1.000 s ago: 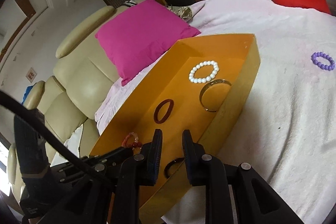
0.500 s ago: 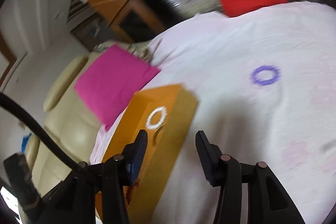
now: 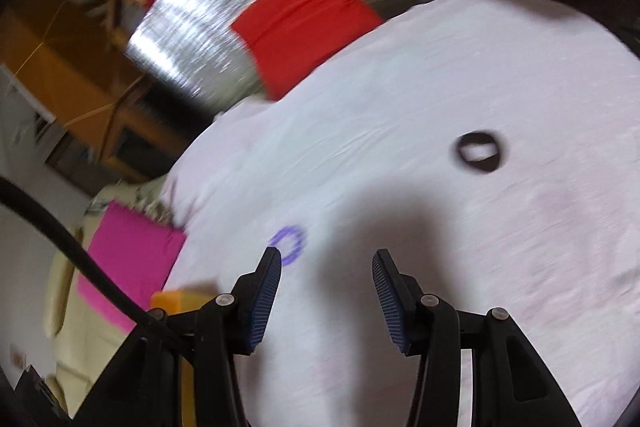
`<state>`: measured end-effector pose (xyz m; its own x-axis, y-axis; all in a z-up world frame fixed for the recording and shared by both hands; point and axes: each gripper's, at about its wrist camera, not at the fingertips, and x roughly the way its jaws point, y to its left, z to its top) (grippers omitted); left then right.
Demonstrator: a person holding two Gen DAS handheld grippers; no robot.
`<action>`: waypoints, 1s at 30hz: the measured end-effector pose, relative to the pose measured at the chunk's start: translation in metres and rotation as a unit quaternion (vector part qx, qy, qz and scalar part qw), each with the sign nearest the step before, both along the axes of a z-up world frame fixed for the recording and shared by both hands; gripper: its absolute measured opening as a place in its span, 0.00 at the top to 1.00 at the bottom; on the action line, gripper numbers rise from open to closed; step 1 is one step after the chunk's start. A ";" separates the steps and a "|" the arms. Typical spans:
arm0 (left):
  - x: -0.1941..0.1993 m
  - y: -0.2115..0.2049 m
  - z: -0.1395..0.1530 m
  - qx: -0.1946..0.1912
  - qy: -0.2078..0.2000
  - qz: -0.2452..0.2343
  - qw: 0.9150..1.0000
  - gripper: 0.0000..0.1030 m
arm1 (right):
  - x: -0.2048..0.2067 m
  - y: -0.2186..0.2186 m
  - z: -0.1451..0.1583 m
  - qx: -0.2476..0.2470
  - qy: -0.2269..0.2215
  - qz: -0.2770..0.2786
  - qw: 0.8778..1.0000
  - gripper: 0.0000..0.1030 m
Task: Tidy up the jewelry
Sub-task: 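Move the left gripper to the purple bracelet while the right approaches the thick black hair tie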
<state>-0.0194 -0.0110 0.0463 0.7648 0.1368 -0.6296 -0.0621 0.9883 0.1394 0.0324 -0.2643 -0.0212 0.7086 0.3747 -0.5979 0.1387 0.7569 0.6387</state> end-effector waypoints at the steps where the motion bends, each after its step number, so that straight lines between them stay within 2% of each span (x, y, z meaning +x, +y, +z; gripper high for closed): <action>1: 0.007 -0.005 -0.002 -0.006 0.002 -0.003 1.000 0.24 | 0.001 -0.012 0.000 0.005 0.003 -0.011 1.000 0.51; 4: 0.018 -0.016 -0.008 -0.016 0.006 -0.015 1.000 0.24 | 0.001 -0.042 -0.004 0.013 0.012 -0.043 0.999 0.51; 6: 0.025 -0.024 -0.017 -0.009 0.010 -0.027 1.000 0.24 | 0.001 -0.058 -0.007 0.012 0.019 -0.062 0.998 0.51; 11: 0.038 -0.032 -0.039 -0.006 0.032 -0.044 0.999 0.24 | 0.007 -0.073 -0.016 0.001 0.037 -0.080 0.996 0.51; 15: 0.048 -0.024 -0.047 0.004 0.049 -0.046 0.998 0.24 | 0.010 -0.083 -0.023 0.007 0.049 -0.086 0.995 0.51; 20: 0.054 -0.008 -0.051 -0.012 0.068 -0.046 0.997 0.24 | 0.009 -0.107 -0.034 0.027 0.055 -0.120 0.991 0.51; 24: 0.055 0.001 -0.056 -0.024 0.086 -0.046 0.995 0.24 | 0.012 -0.110 -0.040 0.021 0.066 -0.132 0.989 0.51; 30: 0.058 0.011 -0.057 -0.047 0.101 -0.049 0.993 0.24 | 0.035 -0.088 -0.038 -0.020 0.048 -0.101 0.994 0.48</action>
<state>0.0387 0.0000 -0.0110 0.6278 0.0016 -0.7784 0.0549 0.9974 0.0464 0.0672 -0.3528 -0.0590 0.7059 0.2050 -0.6780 0.3487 0.7327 0.5845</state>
